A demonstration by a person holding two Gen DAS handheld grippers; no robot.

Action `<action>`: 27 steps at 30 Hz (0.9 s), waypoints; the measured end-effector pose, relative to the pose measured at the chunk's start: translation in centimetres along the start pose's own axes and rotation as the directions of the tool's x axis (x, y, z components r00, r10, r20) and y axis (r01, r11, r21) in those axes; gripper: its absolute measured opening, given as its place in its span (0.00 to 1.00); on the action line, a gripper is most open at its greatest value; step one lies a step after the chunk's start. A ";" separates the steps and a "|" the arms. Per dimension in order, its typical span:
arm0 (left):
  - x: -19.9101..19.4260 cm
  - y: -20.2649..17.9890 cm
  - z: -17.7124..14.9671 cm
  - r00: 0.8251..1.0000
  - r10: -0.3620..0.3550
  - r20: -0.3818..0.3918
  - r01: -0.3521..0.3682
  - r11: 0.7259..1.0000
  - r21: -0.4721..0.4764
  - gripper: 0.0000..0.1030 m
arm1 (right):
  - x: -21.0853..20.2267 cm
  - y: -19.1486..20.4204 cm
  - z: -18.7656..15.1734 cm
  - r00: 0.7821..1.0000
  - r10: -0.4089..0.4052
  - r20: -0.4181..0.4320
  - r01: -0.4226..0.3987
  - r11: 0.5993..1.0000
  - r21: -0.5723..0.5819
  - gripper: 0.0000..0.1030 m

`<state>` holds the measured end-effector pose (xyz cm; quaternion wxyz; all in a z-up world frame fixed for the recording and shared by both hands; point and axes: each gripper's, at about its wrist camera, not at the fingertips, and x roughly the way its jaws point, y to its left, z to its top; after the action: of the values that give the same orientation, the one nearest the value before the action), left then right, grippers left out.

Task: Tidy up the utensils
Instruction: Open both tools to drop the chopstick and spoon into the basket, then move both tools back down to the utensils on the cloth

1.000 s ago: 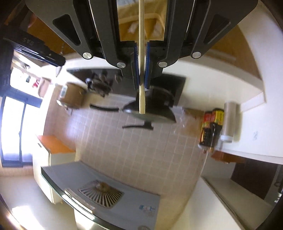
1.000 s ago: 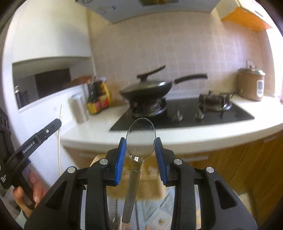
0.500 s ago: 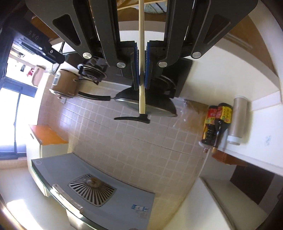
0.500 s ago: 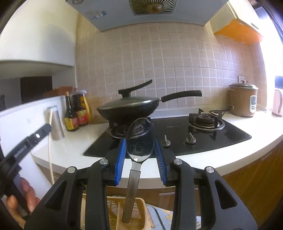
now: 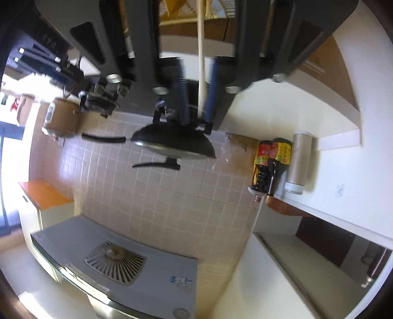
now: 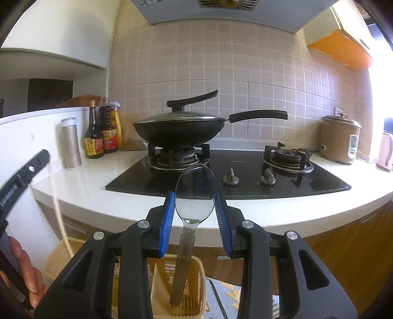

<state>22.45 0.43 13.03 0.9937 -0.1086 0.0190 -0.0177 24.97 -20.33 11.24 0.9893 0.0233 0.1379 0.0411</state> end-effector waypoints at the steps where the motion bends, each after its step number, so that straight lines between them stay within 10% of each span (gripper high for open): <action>1: -0.2 0.0 0.0 1.000 -0.006 -0.006 0.006 1.000 -0.002 0.36 | -0.5 0.0 -0.1 1.000 0.009 -0.005 -0.009 1.000 0.000 0.38; 4: -1.4 0.9 0.2 0.998 -0.045 -0.052 0.044 0.999 -0.022 0.38 | -2.3 -0.4 -0.4 1.000 0.027 -0.014 -0.027 1.000 0.008 0.52; 17: -11.1 1.8 1.2 0.972 -0.064 -0.225 0.080 0.995 0.062 0.47 | -14.4 -2.8 -2.2 0.978 0.101 -0.183 -0.091 0.994 0.062 0.52; 24: -12.6 1.4 -1.5 0.907 -0.108 -0.406 0.133 0.991 0.032 0.47 | -18.1 -2.8 -4.4 0.951 0.115 -0.288 -0.095 0.992 0.081 0.52; 27: -12.5 1.1 -3.5 0.844 -0.136 -0.519 0.168 0.986 0.014 0.47 | -18.4 -2.5 -5.9 0.929 0.113 -0.352 -0.094 0.993 0.070 0.52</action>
<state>9.85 1.27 9.80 0.9504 -0.0717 0.2753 -0.1254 5.91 -24.19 10.36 0.9436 0.0486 0.3141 0.0929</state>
